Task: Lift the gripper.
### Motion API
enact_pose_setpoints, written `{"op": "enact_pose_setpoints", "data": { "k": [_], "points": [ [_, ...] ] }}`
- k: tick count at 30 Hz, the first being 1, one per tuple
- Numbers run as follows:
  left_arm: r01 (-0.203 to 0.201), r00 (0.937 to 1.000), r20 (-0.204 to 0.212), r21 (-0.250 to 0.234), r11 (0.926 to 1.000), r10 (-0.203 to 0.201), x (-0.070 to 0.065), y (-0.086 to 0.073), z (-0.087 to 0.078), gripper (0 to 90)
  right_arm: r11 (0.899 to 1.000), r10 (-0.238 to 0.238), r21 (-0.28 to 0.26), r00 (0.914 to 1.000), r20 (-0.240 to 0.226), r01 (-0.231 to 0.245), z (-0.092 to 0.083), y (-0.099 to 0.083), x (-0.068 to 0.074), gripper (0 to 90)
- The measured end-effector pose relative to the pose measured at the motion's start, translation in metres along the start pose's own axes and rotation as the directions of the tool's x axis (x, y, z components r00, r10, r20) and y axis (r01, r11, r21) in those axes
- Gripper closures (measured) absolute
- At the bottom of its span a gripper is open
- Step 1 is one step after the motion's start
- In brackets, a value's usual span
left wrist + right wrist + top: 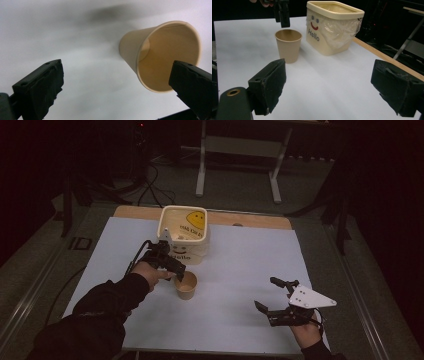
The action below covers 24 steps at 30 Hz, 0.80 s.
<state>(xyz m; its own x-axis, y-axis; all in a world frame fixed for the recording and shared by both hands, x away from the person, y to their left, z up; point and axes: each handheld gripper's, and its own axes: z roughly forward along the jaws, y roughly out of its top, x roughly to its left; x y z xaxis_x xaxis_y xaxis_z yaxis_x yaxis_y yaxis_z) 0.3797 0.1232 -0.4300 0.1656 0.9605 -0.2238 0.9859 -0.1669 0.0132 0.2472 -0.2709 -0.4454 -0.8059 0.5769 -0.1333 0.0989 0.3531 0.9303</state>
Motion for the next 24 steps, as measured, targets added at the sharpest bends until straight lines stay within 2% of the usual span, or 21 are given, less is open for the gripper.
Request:
{"op": "enact_pose_setpoints", "data": {
  "k": [2, 8, 9, 14, 16, 17, 21, 22, 24],
  "points": [
    [-0.001, 1.0000, -0.009, -0.004, 1.0000, 0.001, -0.001, 0.000, -0.005, 0.7, 1.000, 0.002, 0.000, 1.0000, 0.000, -0.002, 0.000, 0.000, 0.000, 12.7],
    [-0.054, 0.9982, -0.025, 0.011, 0.9985, 0.054, -0.010, 0.002, -0.022, 0.7, 1.000, 0.005, 0.011, 1.0000, 0.000, -0.005, 0.002, -0.001, -0.001, 12.7],
    [-0.045, 0.9982, -0.039, 0.002, 0.9990, 0.045, -0.010, 0.002, -0.025, 0.7, 1.000, 0.005, 0.013, 1.0000, 0.000, -0.005, 0.002, -0.001, 0.000, 12.7],
    [-0.076, 0.9963, -0.039, 0.020, 0.9969, 0.076, -0.014, 0.002, -0.033, 0.7, 1.000, 0.004, 0.016, 1.0000, -0.001, -0.004, 0.002, -0.001, -0.001, 12.7],
    [-0.072, 0.9962, -0.048, 0.007, 0.9974, 0.072, -0.015, 0.003, -0.039, 0.7, 1.000, 0.006, 0.017, 1.0000, 0.002, -0.006, 0.002, -0.002, -0.001, 12.8],
    [-0.092, 0.9946, -0.046, 0.015, 0.9956, 0.093, -0.016, 0.003, -0.044, 0.7, 1.000, 0.008, 0.018, 1.0000, 0.002, -0.008, 0.001, -0.002, -0.001, 12.7],
    [-0.113, 0.9918, -0.061, 0.000, 0.9936, 0.112, -0.021, 0.005, -0.061, 0.7, 1.000, 0.010, 0.020, 0.9999, 0.004, -0.010, 0.001, -0.002, -0.001, 12.7],
    [-0.133, 0.9892, -0.060, 0.008, 0.9911, 0.133, -0.023, 0.005, -0.065, 0.7, 1.000, 0.010, 0.021, 0.9999, 0.003, -0.010, 0.001, -0.002, -0.001, 12.7],
    [-0.136, 0.9892, -0.056, -0.009, 0.9906, 0.136, -0.025, 0.006, -0.073, 0.7, 1.000, 0.010, 0.023, 0.9999, 0.003, -0.011, 0.002, -0.002, -0.001, 12.7]
  ]
}}
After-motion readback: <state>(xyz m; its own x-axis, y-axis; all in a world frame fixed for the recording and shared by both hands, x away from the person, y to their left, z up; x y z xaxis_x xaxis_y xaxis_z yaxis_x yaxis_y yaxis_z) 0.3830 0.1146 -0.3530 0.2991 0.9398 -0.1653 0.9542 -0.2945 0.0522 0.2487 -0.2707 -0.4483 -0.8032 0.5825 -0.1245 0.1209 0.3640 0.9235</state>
